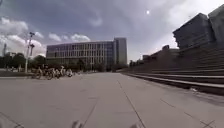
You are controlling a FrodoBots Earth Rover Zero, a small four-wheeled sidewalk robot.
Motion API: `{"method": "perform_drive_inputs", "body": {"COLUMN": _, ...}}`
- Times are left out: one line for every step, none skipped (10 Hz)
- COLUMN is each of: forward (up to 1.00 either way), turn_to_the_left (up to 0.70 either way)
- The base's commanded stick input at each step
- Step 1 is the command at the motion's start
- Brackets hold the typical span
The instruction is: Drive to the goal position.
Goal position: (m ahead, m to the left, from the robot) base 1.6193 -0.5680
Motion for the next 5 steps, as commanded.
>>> {"method": "perform_drive_inputs", "body": {"forward": 0.70, "turn_to_the_left": 0.00}}
{"method": "perform_drive_inputs", "body": {"forward": 0.70, "turn_to_the_left": 0.00}}
{"method": "perform_drive_inputs", "body": {"forward": 0.70, "turn_to_the_left": 0.00}}
{"method": "perform_drive_inputs", "body": {"forward": 0.70, "turn_to_the_left": 0.00}}
{"method": "perform_drive_inputs", "body": {"forward": 0.70, "turn_to_the_left": 0.00}}
